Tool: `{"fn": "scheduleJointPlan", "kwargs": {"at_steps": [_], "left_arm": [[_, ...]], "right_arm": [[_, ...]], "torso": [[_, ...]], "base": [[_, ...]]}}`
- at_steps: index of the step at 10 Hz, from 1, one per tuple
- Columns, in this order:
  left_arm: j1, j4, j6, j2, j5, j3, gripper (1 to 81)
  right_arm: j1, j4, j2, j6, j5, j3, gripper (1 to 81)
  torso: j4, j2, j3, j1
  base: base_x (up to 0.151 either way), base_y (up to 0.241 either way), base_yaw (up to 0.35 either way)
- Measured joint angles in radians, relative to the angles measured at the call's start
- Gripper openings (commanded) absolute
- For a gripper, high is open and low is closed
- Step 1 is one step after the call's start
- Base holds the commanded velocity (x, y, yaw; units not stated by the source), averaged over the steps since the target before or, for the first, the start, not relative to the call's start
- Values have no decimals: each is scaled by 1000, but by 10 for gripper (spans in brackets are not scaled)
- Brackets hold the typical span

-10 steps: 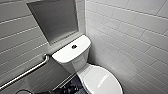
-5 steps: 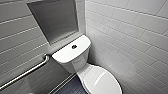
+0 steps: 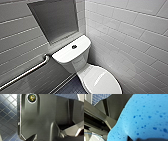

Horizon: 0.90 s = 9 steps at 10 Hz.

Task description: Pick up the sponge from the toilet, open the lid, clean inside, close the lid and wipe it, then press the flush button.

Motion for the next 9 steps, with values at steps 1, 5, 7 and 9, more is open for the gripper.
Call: {"fn": "scheduleJointPlan", "kwargs": {"at_steps": [1,5,7,9], "left_arm": [[14,23,0,36,-8,-49,811],[33,74,4,173,-18,-200,811],[75,87,7,179,-17,-206,811],[77,87,7,183,-16,-210,811]], "right_arm": [[-6,0,-41,0,6,38,10],[-71,26,-71,43,21,38,10],[-107,100,-83,44,77,35,10],[-101,124,-118,34,106,103,10]], "torso": [[0,0,0,0],[0,0,0,0],[0,0,1,0],[0,0,1,0]], "base": [[0,0,0],[0,0,0],[0,0,0],[0,0,0]]}}
